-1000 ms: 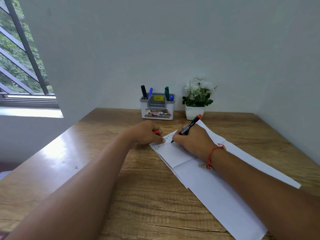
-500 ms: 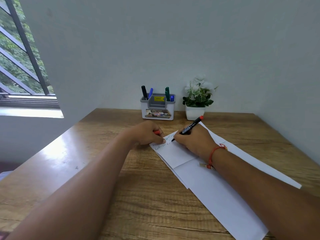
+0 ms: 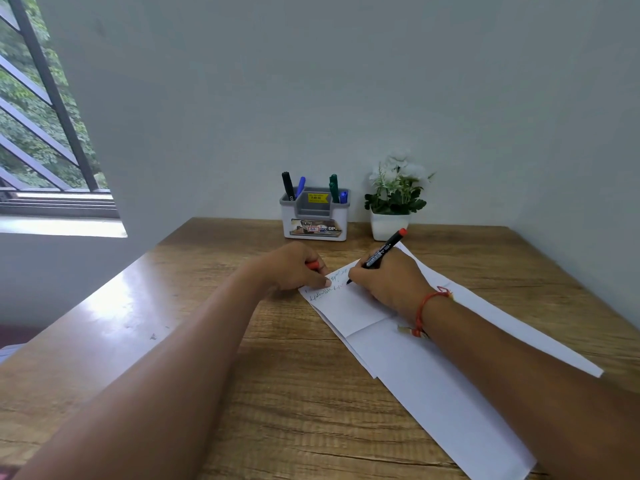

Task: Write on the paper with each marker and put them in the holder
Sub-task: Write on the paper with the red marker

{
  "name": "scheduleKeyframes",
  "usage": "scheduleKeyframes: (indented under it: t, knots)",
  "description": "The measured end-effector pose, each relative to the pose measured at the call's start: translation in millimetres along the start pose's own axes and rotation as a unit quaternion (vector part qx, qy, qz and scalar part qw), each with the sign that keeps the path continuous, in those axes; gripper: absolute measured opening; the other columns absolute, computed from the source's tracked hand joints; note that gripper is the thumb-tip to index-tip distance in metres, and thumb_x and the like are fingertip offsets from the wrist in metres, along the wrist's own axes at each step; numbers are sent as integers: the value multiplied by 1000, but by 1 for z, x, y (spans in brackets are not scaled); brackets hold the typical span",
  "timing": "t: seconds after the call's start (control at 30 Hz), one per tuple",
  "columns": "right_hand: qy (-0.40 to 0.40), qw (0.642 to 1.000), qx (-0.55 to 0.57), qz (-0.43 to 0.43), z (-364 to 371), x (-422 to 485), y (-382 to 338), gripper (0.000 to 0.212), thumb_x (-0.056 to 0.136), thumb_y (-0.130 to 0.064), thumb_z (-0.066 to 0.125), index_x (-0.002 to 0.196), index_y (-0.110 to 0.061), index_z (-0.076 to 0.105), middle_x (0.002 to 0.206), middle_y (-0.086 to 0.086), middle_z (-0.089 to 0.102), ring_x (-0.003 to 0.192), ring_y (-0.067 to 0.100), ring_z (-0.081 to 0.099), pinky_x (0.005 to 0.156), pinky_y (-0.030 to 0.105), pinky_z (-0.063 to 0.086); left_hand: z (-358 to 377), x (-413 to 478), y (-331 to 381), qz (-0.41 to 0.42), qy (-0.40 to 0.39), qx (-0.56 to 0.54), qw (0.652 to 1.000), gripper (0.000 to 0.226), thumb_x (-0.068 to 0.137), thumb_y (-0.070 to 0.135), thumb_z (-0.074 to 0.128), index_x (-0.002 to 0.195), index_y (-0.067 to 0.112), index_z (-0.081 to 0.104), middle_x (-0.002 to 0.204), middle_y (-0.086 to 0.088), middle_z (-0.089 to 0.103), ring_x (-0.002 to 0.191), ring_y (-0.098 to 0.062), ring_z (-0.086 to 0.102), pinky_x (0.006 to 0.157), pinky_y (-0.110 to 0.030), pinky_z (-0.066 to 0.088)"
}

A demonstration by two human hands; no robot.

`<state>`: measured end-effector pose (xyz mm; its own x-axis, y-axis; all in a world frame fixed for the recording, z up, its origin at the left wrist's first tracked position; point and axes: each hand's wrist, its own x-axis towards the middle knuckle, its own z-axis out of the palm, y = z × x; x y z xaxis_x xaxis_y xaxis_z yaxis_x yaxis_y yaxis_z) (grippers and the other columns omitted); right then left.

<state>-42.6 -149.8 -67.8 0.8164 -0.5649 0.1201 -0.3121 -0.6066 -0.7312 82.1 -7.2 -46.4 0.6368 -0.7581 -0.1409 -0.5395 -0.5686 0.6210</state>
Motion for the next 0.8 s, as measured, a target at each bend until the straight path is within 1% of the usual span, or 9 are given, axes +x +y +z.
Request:
scheduleKeyframes:
  t: [0.1, 0.17, 0.23, 0.3, 0.37, 0.43, 0.53, 0.63, 0.8]
  knots:
    - [3, 1000, 11, 9, -1, 1, 2, 21, 89, -31, 64, 83, -11, 64, 73, 3, 59, 69, 17, 54, 57, 26, 38, 0, 1, -1, -4, -2, 3, 1000, 18, 88, 23, 72, 104, 13, 72, 103, 5, 70, 101, -17, 62, 92, -33, 51]
    - [10, 998, 59, 17, -2, 3, 4, 19, 88, -30, 63, 81, -13, 66, 69, 1, 63, 64, 15, 57, 57, 26, 40, 0, 2, -1, -4, 0, 3, 1000, 18, 88, 23, 73, 103, 15, 72, 103, 3, 71, 101, -17, 62, 93, -34, 51]
    - [11, 993, 115, 32, -5, 3, 4, 19, 89, -28, 64, 81, -12, 72, 68, -1, 68, 57, 12, 60, 57, 25, 45, 0, 2, -1, -3, 0, 7, 1000, 18, 87, 23, 73, 103, 15, 72, 102, 3, 71, 100, -17, 62, 92, -34, 51]
    - [13, 990, 138, 33, -7, 2, 3, 15, 88, -23, 65, 85, -11, 73, 69, -3, 68, 52, 8, 59, 54, 22, 47, 0, 2, -1, -2, 0, 9, 1000, 18, 87, 23, 73, 103, 14, 72, 101, 4, 70, 99, -17, 62, 91, -34, 50]
    - [25, 989, 148, 14, -9, 0, 2, 9, 85, -16, 67, 89, -10, 73, 72, -5, 66, 56, 6, 58, 53, 18, 46, 0, 2, 0, -3, -1, 11, 1000, 18, 88, 23, 73, 103, 14, 72, 102, 3, 71, 100, -17, 62, 92, -34, 51]
    - [26, 991, 133, -8, -11, -1, 1, 10, 83, -13, 70, 92, -9, 75, 76, -2, 67, 64, 7, 57, 53, 16, 47, 0, 2, -1, -3, -2, 14, 1000, 19, 88, 24, 73, 104, 14, 72, 103, 3, 71, 101, -18, 62, 93, -35, 51]
    - [17, 995, 97, 2, -10, 0, 4, 17, 82, -23, 71, 93, -10, 74, 81, 7, 70, 67, 15, 59, 58, 25, 50, -1, 3, -1, -2, -2, 18, 1000, 19, 88, 24, 72, 104, 15, 72, 105, 3, 71, 102, -18, 62, 95, -36, 51]
    - [9, 997, 76, 5, -8, 2, 8, 18, 82, -31, 71, 87, -14, 74, 79, 5, 71, 71, 17, 61, 62, 28, 47, 0, 3, -1, -1, -4, 19, 1000, 19, 89, 24, 72, 105, 13, 71, 106, 3, 70, 102, -17, 62, 95, -35, 52]
    - [9, 999, 47, 2, -7, 2, 8, 18, 85, -30, 71, 89, -13, 74, 75, 1, 66, 69, 14, 57, 58, 25, 41, -1, 2, -1, 2, -4, 18, 1000, 19, 89, 24, 71, 105, 14, 72, 107, 3, 71, 103, -17, 62, 94, -34, 52]
